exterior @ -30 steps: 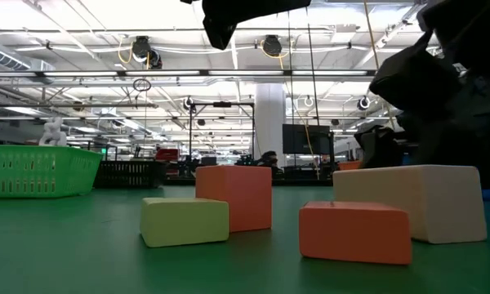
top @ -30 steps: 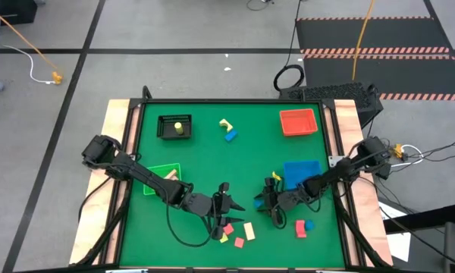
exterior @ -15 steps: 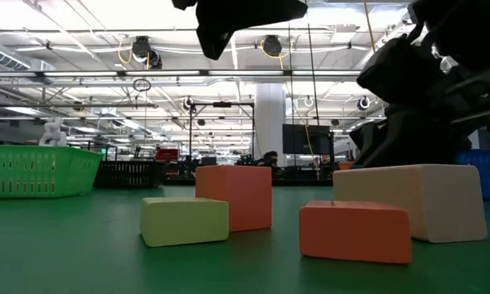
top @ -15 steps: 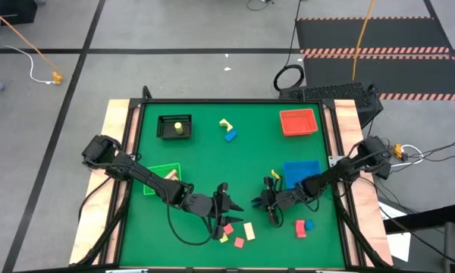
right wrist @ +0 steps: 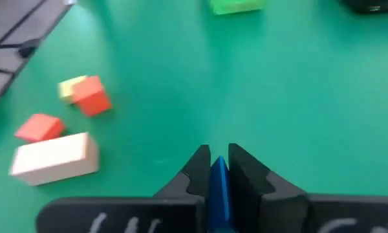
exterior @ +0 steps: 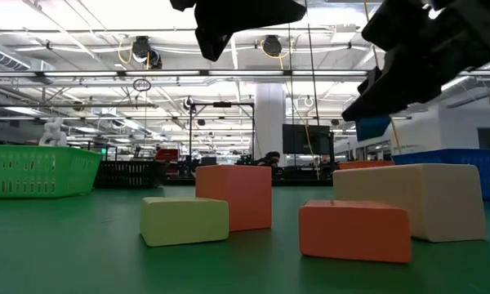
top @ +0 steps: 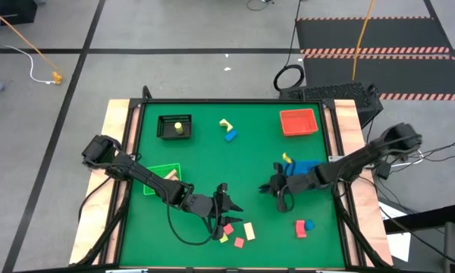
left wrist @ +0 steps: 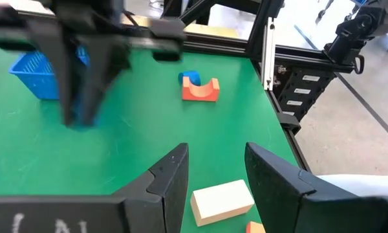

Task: Sort & place blocks by color
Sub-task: Put the blue block into the orange bin

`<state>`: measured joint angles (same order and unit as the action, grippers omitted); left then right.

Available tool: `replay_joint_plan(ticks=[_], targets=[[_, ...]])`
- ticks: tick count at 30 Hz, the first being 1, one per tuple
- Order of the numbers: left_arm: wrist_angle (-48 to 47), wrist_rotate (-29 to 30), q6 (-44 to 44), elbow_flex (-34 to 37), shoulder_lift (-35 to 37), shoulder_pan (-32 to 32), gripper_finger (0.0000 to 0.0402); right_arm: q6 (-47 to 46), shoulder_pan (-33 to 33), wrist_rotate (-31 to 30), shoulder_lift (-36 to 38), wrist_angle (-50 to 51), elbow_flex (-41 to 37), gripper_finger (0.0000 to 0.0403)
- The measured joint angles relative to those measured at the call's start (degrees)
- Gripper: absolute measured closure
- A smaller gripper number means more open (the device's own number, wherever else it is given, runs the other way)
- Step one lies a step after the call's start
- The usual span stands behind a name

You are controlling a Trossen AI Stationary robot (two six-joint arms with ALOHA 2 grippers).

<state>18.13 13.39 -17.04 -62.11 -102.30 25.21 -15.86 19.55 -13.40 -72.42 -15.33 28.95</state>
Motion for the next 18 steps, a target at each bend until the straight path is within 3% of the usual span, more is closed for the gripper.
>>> replay_joint_plan(ticks=[3, 9, 14, 18], targets=[[0.0, 0.0, -0.4, 0.0, 0.0, 0.0, 0.0249, -1.2, -3.0, -2.2, 5.0, 7.0, 0.0, 0.0384], [0.0, 0.0, -1.6, 0.0, 0.0, 0.0, 0.0249, -3.0, -10.5, -12.6, 14.1, 20.4, 0.0, 0.0384], [0.0, 0.0, -1.6, 0.0, 0.0, -0.1, 0.0249, -2.7, -19.5, -20.3, 19.0, 26.8, 0.0, 0.0385], [0.1, 0.0, -1.7, 0.0, 0.0, -0.6, 0.0249, -1.0, -28.6, -22.6, 20.1, 28.1, 0.0, 0.0385]])
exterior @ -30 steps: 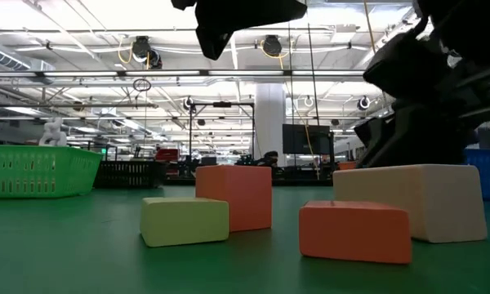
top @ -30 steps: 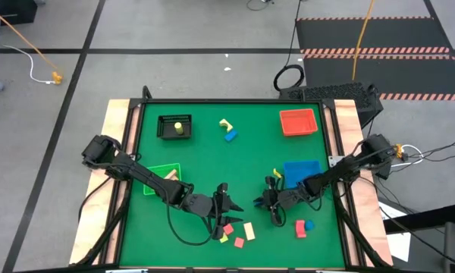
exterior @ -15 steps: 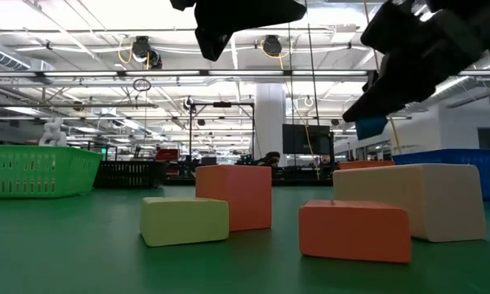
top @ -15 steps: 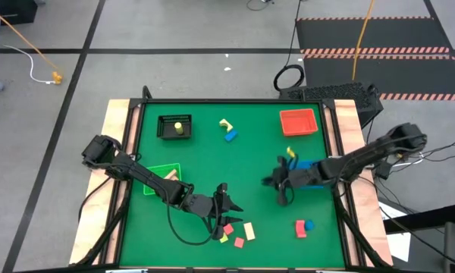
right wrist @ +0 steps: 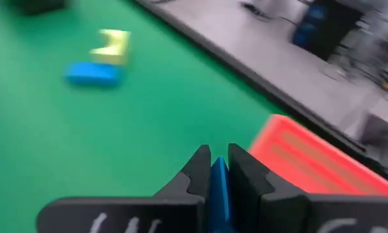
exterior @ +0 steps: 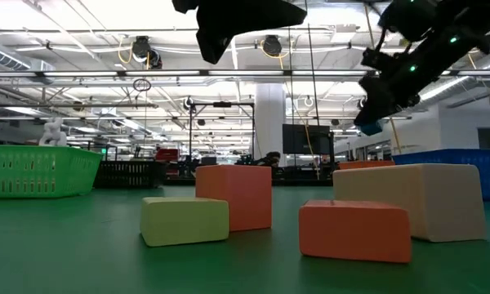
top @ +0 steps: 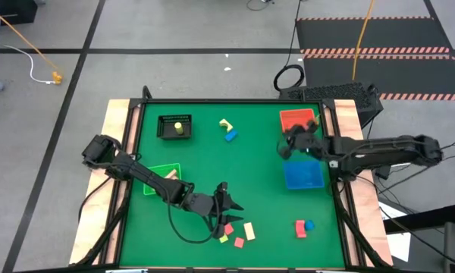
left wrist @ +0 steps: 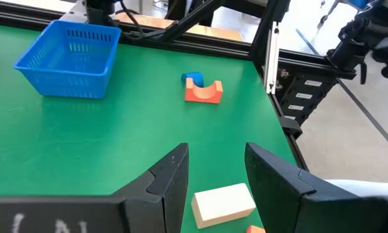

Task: Sort & place blocks by color
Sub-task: Put the blue block into the orange bin, then put the orange block into the blue bin

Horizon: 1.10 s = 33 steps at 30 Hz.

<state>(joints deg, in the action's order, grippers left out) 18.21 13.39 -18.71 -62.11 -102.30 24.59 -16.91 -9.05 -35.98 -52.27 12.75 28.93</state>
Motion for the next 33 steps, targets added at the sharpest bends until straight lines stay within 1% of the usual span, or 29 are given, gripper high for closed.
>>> replay_joint_plan(ticks=[6, 10, 13, 16, 20, 22, 24, 33], targets=[[-0.1, 0.0, -0.2, 0.0, 0.0, -1.2, 0.0249, 1.9, -14.5, 0.4, -1.2, 0.0, -0.1, 0.0383], [-0.1, 0.0, -0.3, 0.0, 0.0, -1.7, 0.0249, 2.8, -22.7, 5.5, -3.3, -1.3, -0.7, 0.0383], [-0.3, 0.1, -0.3, 0.0, 0.0, -1.8, 0.0249, 2.8, -26.8, 7.7, -4.8, -2.5, -0.7, 0.0383], [-0.6, 0.0, -0.3, 0.0, 0.0, -1.8, 0.0249, 3.1, -29.3, 8.0, -6.2, -3.6, -0.7, 0.0382], [-2.5, 0.0, -1.0, 0.0, 0.0, -1.8, 0.0249, 3.2, -31.5, 12.5, -7.6, -5.3, -0.7, 0.0374], [-3.3, 0.0, -1.5, 0.0, 0.0, -1.8, 0.0249, 3.3, -31.9, 13.6, -8.1, -5.9, -0.7, 0.0360], [-3.9, 0.1, -2.5, 0.0, 0.0, -1.8, 0.0249, 3.3, -32.2, 13.6, -8.3, -5.8, -0.7, 0.0337], [-6.9, 0.0, -4.9, 0.0, 0.0, -1.8, 0.0249, 3.5, -31.7, 13.8, -8.1, -7.0, -0.7, 0.0207]])
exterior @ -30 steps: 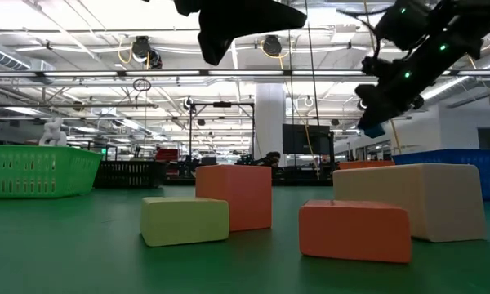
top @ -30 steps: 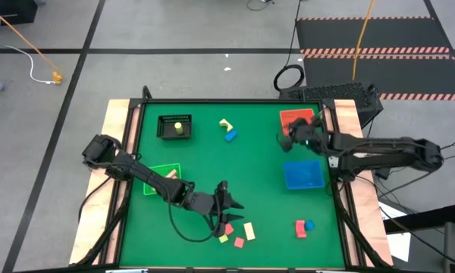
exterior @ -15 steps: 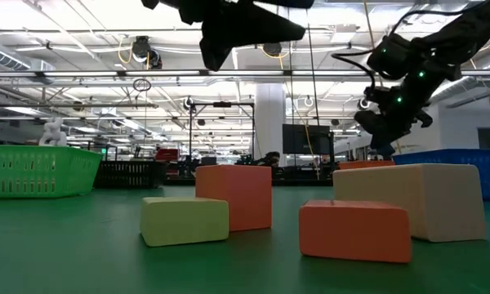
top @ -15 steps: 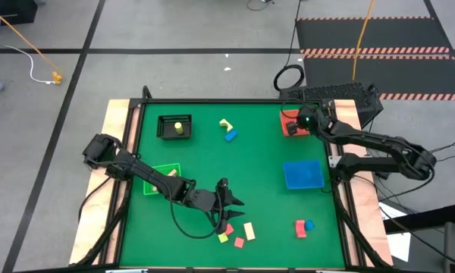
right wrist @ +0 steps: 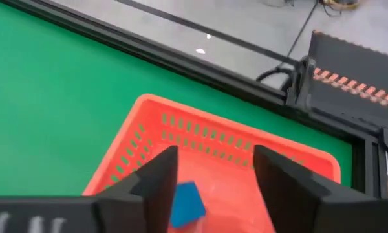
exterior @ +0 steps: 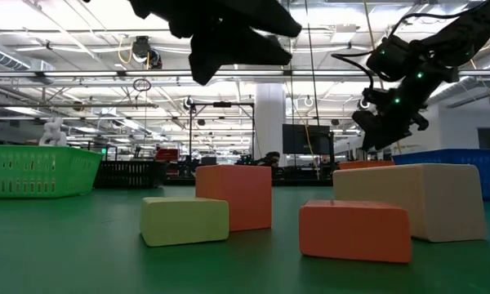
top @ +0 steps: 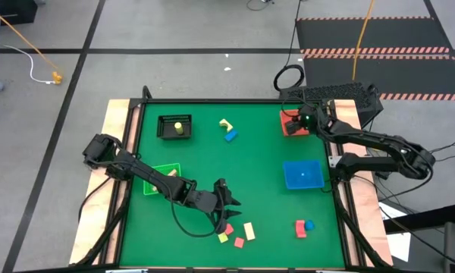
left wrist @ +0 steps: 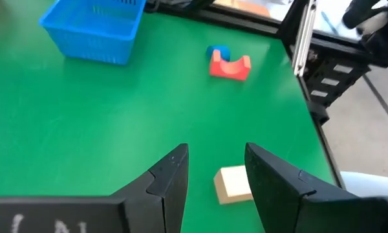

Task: Sort & place blocks by color
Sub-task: Put the orange block into the blue bin

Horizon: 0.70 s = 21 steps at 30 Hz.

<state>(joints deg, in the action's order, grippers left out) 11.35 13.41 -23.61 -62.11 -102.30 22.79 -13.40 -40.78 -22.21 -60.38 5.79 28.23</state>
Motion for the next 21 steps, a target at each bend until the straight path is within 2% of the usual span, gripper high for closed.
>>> replay_joint_plan(ticks=[2, 4, 7, 9, 14, 18, 21], targets=[[-1.9, -0.7, -0.5, 0.0, 0.0, 0.2, 0.0249, 1.5, 0.8, 2.3, 0.2, -1.2, 0.0, 0.0187], [-4.7, -2.8, -0.2, 0.0, 0.0, 0.4, 0.0249, 2.1, 2.0, 7.5, 0.7, -2.5, 0.0, 0.0176], [-10.3, -4.4, 0.8, 0.0, 0.0, 1.3, 0.0249, 0.7, 4.8, 16.1, 1.1, -6.4, 0.0, 0.0173], [-12.4, -3.9, -0.3, 0.0, 0.0, 1.9, 0.0249, -2.8, 7.8, 19.3, 1.1, -9.1, 0.0, 0.0176], [-12.6, -1.9, -5.6, 0.0, 0.0, 3.7, 0.0249, -8.5, 17.4, 19.6, 1.1, -15.1, 0.0, 0.0175], [-11.9, 2.4, -9.2, 0.0, 0.0, 6.2, 0.0248, -9.9, 24.8, 19.5, 1.1, -18.8, 0.0, 0.0164], [-12.1, 3.1, -10.8, 0.0, 0.0, 7.0, 0.0234, -11.3, 29.0, 19.4, 1.1, -21.2, 0.0, 0.0155]])
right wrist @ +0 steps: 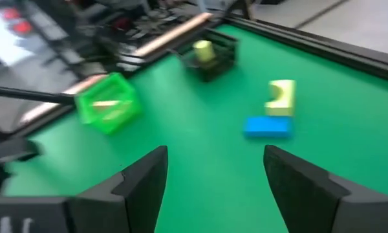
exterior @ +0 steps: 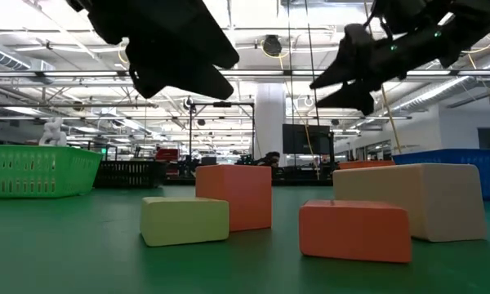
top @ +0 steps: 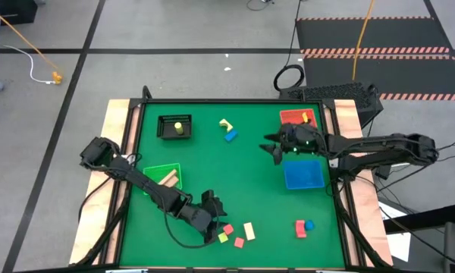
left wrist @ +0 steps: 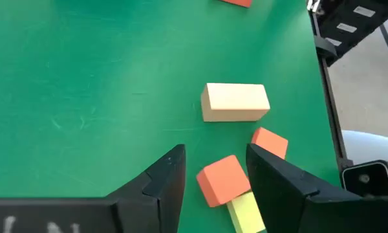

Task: Sort & place blocks by color
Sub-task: Put the orange block into the blue bin

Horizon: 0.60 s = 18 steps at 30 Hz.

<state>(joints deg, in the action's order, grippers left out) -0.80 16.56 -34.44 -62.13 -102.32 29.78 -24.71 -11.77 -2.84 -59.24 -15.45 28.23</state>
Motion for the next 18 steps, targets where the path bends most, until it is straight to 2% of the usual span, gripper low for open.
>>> replay_joint_plan(ticks=[4, 7, 11, 14, 18], targets=[[1.0, -1.4, 0.2, 0.0, -1.7, 0.6, 0.0192, -2.3, 4.4, 0.0, 0.0, -1.6, 0.0, 0.0145], [5.1, -3.1, 0.3, 0.0, -4.7, 1.1, 0.0159, -3.6, 7.8, -0.1, 0.0, -1.2, 0.0, 0.0141], [6.6, -2.9, 1.0, 0.0, -7.2, 1.7, 0.0137, -3.0, 12.3, -2.5, 0.0, -1.1, 0.0, 0.0140], [6.6, 0.3, 0.9, 0.0, -7.2, 2.2, 0.0136, -2.2, 14.9, -6.3, 0.0, -1.1, 0.0, 0.0140], [6.6, 6.6, 1.5, 0.0, -7.2, 3.1, 0.0135, -2.2, 17.2, -7.8, 0.0, -0.9, 0.0, 0.0140]])
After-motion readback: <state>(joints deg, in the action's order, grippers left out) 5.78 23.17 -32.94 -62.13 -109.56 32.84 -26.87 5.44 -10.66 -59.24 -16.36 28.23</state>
